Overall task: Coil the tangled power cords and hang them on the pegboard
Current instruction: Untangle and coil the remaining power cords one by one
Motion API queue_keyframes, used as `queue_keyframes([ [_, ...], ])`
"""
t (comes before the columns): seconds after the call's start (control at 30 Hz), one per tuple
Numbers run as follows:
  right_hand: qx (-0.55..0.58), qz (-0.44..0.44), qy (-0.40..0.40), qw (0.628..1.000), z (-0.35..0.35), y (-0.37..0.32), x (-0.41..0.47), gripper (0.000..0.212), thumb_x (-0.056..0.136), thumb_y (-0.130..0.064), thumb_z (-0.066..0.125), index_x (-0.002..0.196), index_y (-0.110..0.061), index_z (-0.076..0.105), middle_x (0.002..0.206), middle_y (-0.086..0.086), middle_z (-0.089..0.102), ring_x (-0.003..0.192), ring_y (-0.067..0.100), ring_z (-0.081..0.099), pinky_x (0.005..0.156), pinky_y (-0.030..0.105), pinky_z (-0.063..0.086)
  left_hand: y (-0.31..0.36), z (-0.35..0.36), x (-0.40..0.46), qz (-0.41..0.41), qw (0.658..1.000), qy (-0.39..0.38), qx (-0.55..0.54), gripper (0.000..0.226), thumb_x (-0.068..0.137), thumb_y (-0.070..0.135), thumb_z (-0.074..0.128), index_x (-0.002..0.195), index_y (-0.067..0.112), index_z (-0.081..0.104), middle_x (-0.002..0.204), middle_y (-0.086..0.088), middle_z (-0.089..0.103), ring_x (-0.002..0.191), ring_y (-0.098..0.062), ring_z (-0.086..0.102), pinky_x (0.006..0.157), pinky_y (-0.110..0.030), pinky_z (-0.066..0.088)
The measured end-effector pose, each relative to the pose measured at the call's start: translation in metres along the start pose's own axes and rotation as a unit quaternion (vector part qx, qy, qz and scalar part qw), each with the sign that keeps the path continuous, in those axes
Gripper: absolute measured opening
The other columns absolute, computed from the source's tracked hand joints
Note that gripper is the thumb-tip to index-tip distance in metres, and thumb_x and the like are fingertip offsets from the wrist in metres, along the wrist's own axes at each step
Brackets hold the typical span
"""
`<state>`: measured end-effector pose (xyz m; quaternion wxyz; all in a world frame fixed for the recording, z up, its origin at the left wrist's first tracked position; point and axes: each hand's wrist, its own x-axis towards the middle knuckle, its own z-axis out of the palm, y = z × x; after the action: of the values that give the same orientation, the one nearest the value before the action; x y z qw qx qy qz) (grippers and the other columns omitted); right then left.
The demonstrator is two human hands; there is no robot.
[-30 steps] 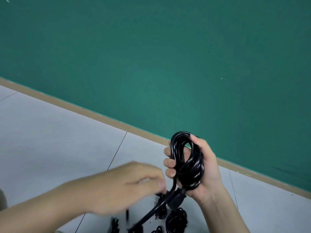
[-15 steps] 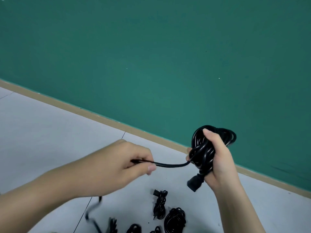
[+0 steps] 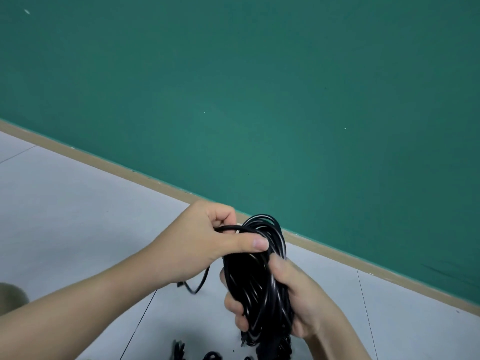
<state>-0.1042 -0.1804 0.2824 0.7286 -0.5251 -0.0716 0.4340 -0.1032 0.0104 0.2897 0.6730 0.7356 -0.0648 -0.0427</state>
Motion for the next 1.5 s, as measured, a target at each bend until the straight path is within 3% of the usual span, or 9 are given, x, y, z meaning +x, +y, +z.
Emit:
queue_keyframes([
  [0.17, -0.004, -0.028, -0.025, 0.999, 0.004, 0.002, -0.001, 0.076, 0.061, -0.040, 0.095, 0.113, 0.000, 0.056, 0.087, 0.020, 0.053, 0.071, 0.029, 0.058, 0.062, 0.038, 0.052, 0.005, -0.004, -0.004, -0.035, 0.999, -0.036, -0.008, 0.058, 0.061, 0.065, 0.081, 0.064, 0.017, 0.049, 0.060, -0.001, 0.033, 0.052, -0.014, 0.025, 0.050, -0.020, 0.022],
  [0.37, 0.118, -0.091, -0.014, 0.989, 0.000, -0.008, -0.004, 0.051, 0.060, -0.037, 0.089, 0.096, -0.005, 0.072, 0.087, 0.010, 0.060, 0.068, 0.023, 0.057, 0.060, 0.035, 0.050, 0.006, -0.008, 0.004, -0.046, 0.999, 0.002, 0.000, 0.046, 0.095, 0.056, 0.064, 0.069, 0.019, 0.058, 0.057, 0.006, 0.029, 0.050, -0.015, 0.022, 0.048, -0.025, 0.022],
  [0.57, 0.190, -0.196, 0.082, 0.959, -0.021, -0.032, -0.010, 0.057, 0.050, -0.034, 0.092, 0.092, -0.005, 0.067, 0.086, 0.011, 0.057, 0.064, 0.024, 0.055, 0.054, 0.034, 0.051, -0.005, -0.011, -0.001, -0.012, 0.966, -0.032, 0.258, 0.039, 0.106, 0.047, 0.039, 0.081, 0.024, 0.057, 0.056, 0.012, 0.039, 0.054, -0.008, 0.036, 0.054, -0.024, 0.032],
  [0.83, 0.156, -0.244, 0.197, 0.937, -0.031, -0.031, -0.006, 0.051, 0.053, -0.036, 0.092, 0.089, -0.009, 0.067, 0.086, 0.011, 0.059, 0.068, 0.029, 0.058, 0.061, 0.038, 0.054, -0.002, 0.005, -0.022, -0.032, 0.902, -0.206, 0.377, 0.034, 0.106, 0.052, 0.032, 0.096, 0.037, 0.060, 0.065, 0.017, 0.053, 0.064, -0.010, 0.052, 0.068, -0.024, 0.045],
  [1.07, 0.164, -0.272, 0.311, 0.896, -0.057, -0.041, -0.015, 0.027, 0.081, -0.034, 0.068, 0.095, -0.012, 0.061, 0.083, 0.006, 0.061, 0.070, 0.027, 0.059, 0.062, 0.037, 0.054, 0.008, -0.014, -0.025, 0.025, 0.930, -0.189, 0.313, 0.028, 0.104, 0.047, 0.040, 0.095, 0.037, 0.065, 0.052, 0.009, 0.040, 0.048, -0.011, 0.036, 0.050, -0.023, 0.032],
  [1.2, 0.168, -0.287, 0.375, 0.865, -0.080, -0.047, -0.016, 0.020, 0.089, -0.034, 0.066, 0.080, -0.016, 0.060, 0.075, 0.003, 0.058, 0.065, 0.024, 0.057, 0.062, 0.035, 0.050, 0.015, -0.041, -0.026, 0.077, 0.957, -0.106, 0.260, 0.032, 0.100, 0.058, 0.046, 0.092, 0.042, 0.072, 0.052, 0.007, 0.033, 0.048, -0.009, 0.031, 0.047, -0.021, 0.027],
  [1.27, 0.174, -0.290, 0.391, 0.856, -0.090, -0.049, -0.016, 0.028, 0.091, -0.031, 0.065, 0.071, -0.018, 0.050, 0.070, 0.000, 0.049, 0.058, 0.020, 0.046, 0.061, 0.032, 0.044, 0.020, -0.052, -0.026, 0.095, 0.963, -0.058, 0.247, 0.036, 0.091, 0.066, 0.046, 0.097, 0.044, 0.074, 0.055, 0.003, 0.036, 0.052, -0.020, 0.033, 0.049, -0.029, 0.028],
  [1.4, 0.200, -0.279, 0.410, 0.845, -0.099, -0.046, -0.009, 0.031, 0.089, -0.028, 0.065, 0.069, -0.020, 0.043, 0.073, 0.000, 0.040, 0.061, 0.020, 0.035, 0.064, 0.031, 0.037, 0.023, -0.060, -0.026, 0.093, 0.991, -0.042, 0.081, 0.036, 0.085, 0.053, 0.058, 0.115, 0.037, 0.070, 0.060, -0.003, 0.037, 0.054, -0.022, 0.028, 0.048, -0.025, 0.024],
  [1.5, 0.188, -0.270, 0.411, 0.850, -0.101, -0.047, -0.001, 0.030, 0.088, -0.029, 0.067, 0.069, -0.020, 0.046, 0.073, 0.000, 0.042, 0.061, 0.021, 0.038, 0.062, 0.031, 0.038, 0.022, -0.064, -0.029, 0.064, 0.994, -0.084, -0.007, 0.030, 0.083, 0.048, 0.067, 0.105, 0.026, 0.067, 0.062, -0.008, 0.040, 0.043, -0.020, 0.032, 0.048, -0.019, 0.032],
])
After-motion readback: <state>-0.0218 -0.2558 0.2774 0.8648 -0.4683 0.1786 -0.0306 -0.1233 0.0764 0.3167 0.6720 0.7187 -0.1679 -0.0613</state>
